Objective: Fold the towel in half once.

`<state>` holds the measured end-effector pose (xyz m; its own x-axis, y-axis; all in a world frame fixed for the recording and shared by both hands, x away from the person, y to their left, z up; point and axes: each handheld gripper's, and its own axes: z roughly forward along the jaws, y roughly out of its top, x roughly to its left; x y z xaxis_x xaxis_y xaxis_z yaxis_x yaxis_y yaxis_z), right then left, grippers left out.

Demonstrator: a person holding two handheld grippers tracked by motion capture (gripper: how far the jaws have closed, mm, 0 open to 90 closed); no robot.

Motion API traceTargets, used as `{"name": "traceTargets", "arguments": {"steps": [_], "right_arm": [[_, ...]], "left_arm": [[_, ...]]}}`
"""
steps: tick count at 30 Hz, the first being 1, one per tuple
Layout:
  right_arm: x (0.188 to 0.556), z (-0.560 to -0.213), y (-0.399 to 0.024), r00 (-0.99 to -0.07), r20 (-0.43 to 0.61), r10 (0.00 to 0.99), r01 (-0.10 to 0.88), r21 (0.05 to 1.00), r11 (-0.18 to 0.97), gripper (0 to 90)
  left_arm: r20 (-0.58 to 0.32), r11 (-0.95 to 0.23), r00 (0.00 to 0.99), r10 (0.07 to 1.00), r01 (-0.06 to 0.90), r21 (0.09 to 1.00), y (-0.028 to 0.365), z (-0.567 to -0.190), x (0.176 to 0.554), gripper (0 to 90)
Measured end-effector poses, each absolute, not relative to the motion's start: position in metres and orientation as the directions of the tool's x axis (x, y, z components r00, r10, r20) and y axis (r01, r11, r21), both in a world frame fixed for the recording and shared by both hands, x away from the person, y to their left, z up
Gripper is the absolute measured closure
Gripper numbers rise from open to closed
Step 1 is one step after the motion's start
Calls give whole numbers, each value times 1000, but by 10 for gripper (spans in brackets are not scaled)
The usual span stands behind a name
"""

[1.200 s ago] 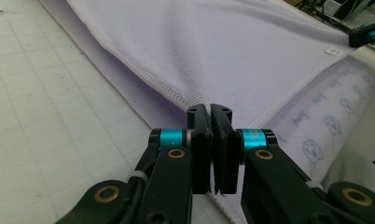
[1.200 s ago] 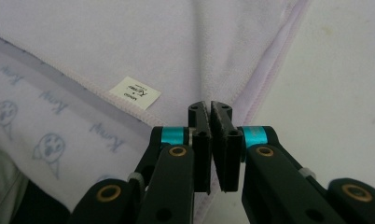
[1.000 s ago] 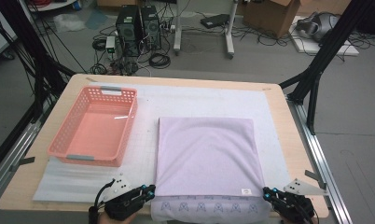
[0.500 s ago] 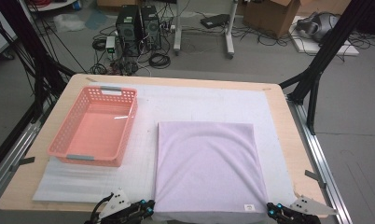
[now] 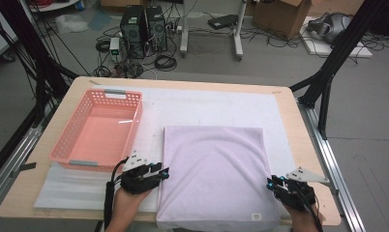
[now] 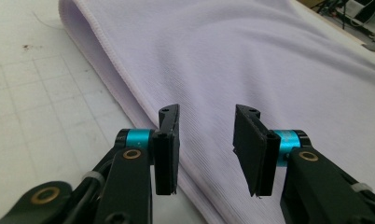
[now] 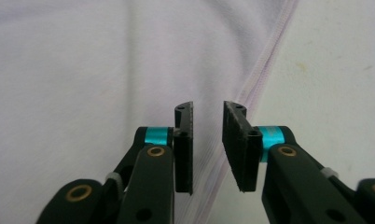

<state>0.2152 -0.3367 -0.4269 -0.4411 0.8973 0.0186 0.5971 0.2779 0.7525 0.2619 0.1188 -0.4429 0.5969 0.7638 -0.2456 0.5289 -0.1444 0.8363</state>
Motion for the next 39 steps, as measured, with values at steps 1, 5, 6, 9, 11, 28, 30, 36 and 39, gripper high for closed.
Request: {"name": "traceTargets", "arguments": {"steps": [1, 5, 6, 9, 11, 28, 30, 36, 39], "right_arm": [[221, -429, -336, -428, 17, 904, 608, 745, 274, 748], [236, -437, -336, -407, 40, 912, 640, 726, 253, 741], [238, -438, -335, -405, 40, 913, 646, 720, 255, 720], [240, -441, -335, -394, 52, 918, 658, 713, 242, 752], [240, -441, -334, -408, 46, 912, 655, 711, 257, 833], [247, -425, -349, -385, 61, 921, 618, 759, 208, 604], [259, -420, -350, -385, 65, 921, 603, 773, 198, 599], [311, -411, -349, -367, 78, 927, 599, 782, 171, 577], [338, -415, -347, -349, 75, 934, 623, 763, 172, 551]], "left_arm": [[-247, -143, 588, 770, 536, 832, 117, -445, 268, 613], [-255, -133, 546, 798, 572, 810, 111, -451, 291, 586], [-261, -127, 534, 804, 583, 802, 109, -452, 295, 575], [-200, -185, 534, 822, 582, 792, 100, -452, 301, 623], [-146, -217, 525, 839, 568, 794, 97, -451, 300, 781], [-224, -82, 440, 869, 576, 813, 109, -446, 313, 499], [-222, -104, 460, 860, 582, 806, 106, -445, 325, 493], [-227, -87, 451, 863, 576, 813, 104, -438, 362, 479], [-220, -98, 437, 872, 596, 797, 102, -437, 380, 478]]}}
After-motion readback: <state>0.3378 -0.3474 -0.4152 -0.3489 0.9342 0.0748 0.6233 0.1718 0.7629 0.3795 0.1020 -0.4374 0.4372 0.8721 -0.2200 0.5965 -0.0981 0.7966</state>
